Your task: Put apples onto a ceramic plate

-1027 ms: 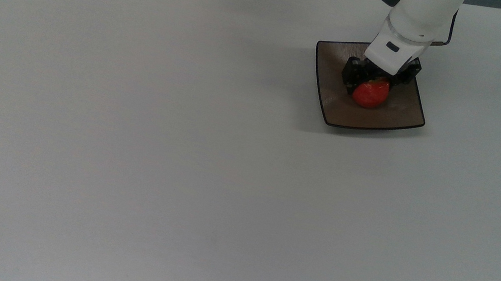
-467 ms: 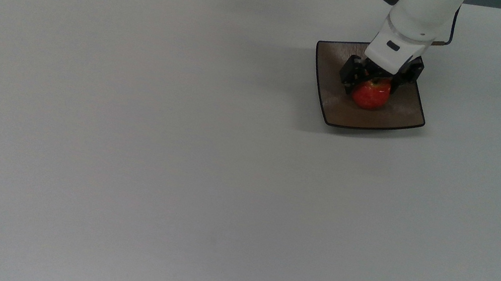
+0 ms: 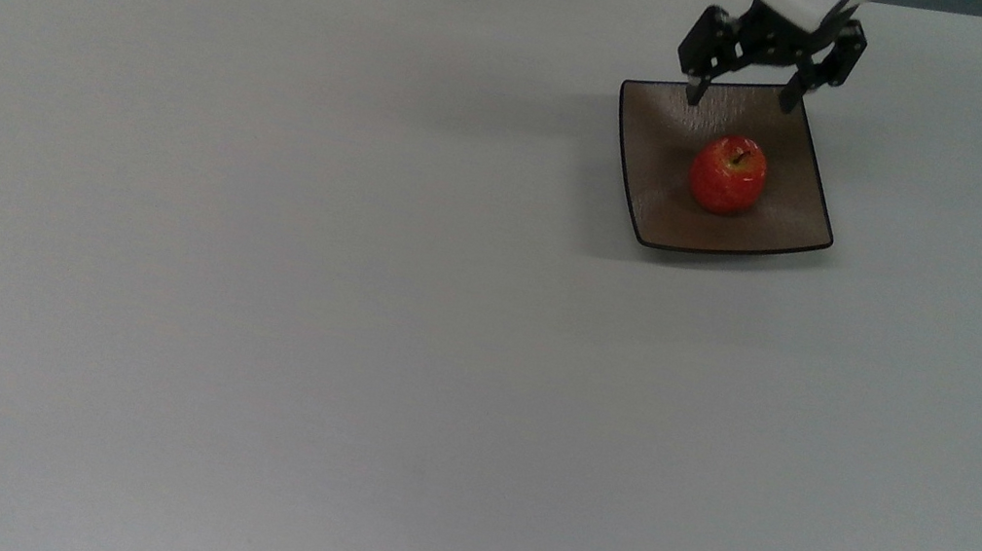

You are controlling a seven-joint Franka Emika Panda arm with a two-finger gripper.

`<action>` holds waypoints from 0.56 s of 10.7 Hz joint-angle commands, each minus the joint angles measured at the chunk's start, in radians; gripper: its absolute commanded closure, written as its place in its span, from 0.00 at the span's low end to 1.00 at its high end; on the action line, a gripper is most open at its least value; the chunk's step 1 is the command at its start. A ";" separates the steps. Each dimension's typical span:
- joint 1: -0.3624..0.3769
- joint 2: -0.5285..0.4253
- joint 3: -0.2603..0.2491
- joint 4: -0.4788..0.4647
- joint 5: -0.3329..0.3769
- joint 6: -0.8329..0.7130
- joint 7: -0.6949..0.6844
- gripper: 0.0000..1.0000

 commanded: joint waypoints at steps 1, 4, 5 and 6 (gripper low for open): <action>-0.005 -0.197 -0.076 -0.020 0.027 -0.134 0.019 0.00; -0.027 -0.311 -0.238 0.049 0.152 -0.281 0.014 0.00; -0.044 -0.334 -0.274 0.060 0.155 -0.308 0.013 0.00; -0.068 -0.350 -0.297 0.059 0.156 -0.315 0.007 0.00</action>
